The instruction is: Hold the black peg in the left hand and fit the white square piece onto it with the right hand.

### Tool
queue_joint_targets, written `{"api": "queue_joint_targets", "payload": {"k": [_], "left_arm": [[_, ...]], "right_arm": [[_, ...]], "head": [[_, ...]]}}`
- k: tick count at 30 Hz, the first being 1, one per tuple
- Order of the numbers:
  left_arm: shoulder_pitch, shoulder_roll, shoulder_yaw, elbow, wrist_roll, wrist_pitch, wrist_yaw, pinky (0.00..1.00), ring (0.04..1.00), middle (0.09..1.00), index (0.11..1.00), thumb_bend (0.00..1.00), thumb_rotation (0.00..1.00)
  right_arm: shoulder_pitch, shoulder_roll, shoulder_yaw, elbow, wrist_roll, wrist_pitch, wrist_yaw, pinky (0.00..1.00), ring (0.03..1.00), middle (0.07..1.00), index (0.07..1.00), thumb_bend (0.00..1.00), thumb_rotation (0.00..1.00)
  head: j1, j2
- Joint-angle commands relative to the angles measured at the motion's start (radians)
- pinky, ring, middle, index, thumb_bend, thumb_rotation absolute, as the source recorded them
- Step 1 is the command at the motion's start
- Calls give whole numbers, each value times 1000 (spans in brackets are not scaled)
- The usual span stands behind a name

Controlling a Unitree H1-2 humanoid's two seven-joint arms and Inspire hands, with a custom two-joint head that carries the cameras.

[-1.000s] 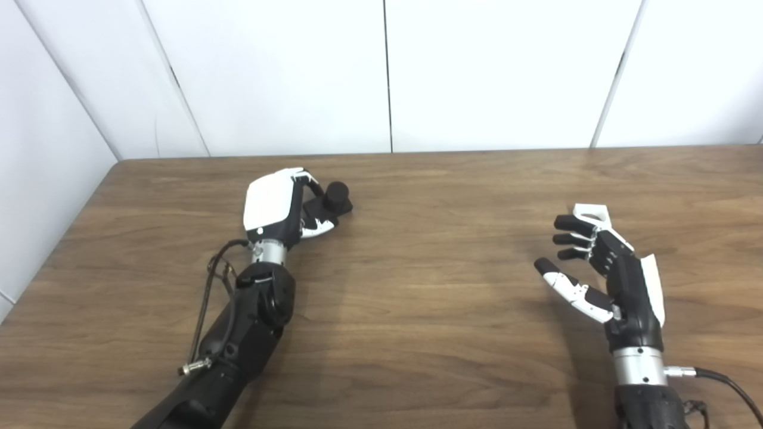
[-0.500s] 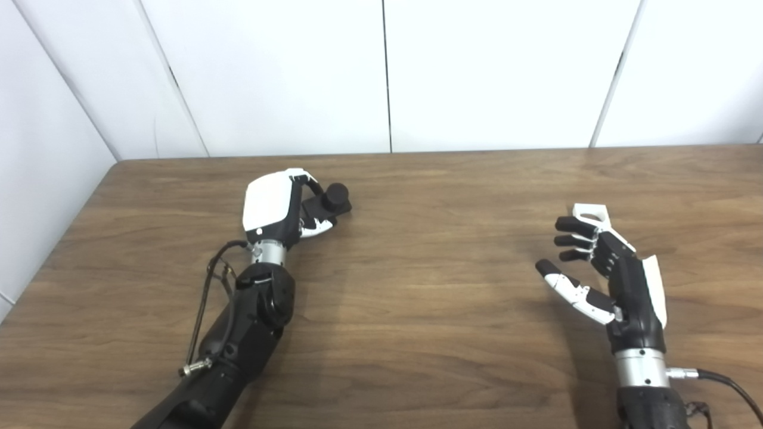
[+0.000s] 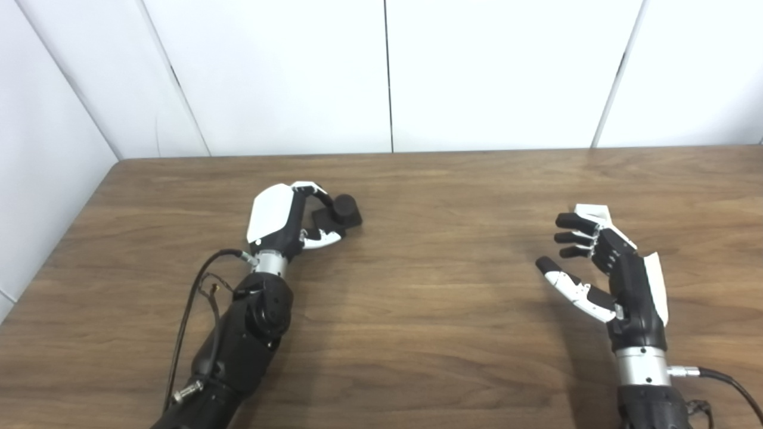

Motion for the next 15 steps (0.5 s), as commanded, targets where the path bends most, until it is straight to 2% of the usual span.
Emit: {"api": "queue_joint_targets", "payload": {"k": [1, 6, 9, 15], "left_arm": [[36, -28, -48, -27, -12, 1, -105, 674, 810, 801, 490, 506, 90], [74, -41, -91, -66, -13, -19, -145, 636, 796, 796, 490, 504, 93], [94, -42, -124, -91, -5, -23, -164, 662, 816, 807, 491, 502, 95], [121, -40, -181, -121, 24, -32, -162, 722, 837, 810, 491, 502, 96]], "right_arm": [[-27, 1, -4, -40, 3, -7, -2, 565, 661, 715, 686, 567, 196], [-28, 3, -3, -47, 6, 4, -1, 567, 665, 718, 688, 570, 203], [-27, 5, -4, -50, 8, 7, -2, 574, 671, 720, 688, 573, 189], [-31, 5, -3, -55, -2, 6, -6, 568, 667, 716, 688, 580, 208]], "head": [[1, 1], [-1, 3], [-1, 3], [-16, 7]]}}
